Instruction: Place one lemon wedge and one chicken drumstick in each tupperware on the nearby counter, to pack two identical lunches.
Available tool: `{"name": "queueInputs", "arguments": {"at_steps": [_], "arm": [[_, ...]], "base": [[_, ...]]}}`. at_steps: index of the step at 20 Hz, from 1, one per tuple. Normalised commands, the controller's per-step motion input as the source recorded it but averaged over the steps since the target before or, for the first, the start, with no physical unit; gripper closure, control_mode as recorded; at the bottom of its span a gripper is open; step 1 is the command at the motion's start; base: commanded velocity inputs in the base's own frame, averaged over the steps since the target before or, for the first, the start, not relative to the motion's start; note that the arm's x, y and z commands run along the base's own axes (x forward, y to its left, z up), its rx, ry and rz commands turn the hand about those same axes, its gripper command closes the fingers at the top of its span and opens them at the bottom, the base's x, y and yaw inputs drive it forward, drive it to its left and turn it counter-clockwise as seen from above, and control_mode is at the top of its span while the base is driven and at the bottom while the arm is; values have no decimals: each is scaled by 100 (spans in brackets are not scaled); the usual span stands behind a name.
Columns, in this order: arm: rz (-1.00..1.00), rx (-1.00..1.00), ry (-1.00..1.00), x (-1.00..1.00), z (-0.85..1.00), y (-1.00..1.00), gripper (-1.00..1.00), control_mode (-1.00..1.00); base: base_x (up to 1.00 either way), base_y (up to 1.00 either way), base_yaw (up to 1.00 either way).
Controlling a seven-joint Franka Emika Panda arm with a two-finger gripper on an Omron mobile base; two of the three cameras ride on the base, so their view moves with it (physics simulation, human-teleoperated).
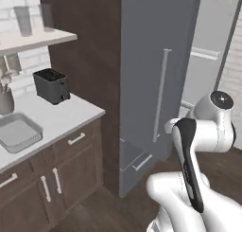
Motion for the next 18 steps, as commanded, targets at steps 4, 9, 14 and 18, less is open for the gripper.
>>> {"name": "queueInputs", "arguments": {"at_steps": [4, 9, 14, 18], "arm": [[0, 0, 0, 0, 0, 0, -100, 100], [0, 0, 0, 0, 0, 0, -100, 100], [0, 0, 0, 0, 0, 0, -100, 100], [0, 0, 0, 0, 0, 0, -100, 100]], "base": [[37, -100, -55], [42, -100, -52], [62, -91, -35], [64, -43, 4]]}}
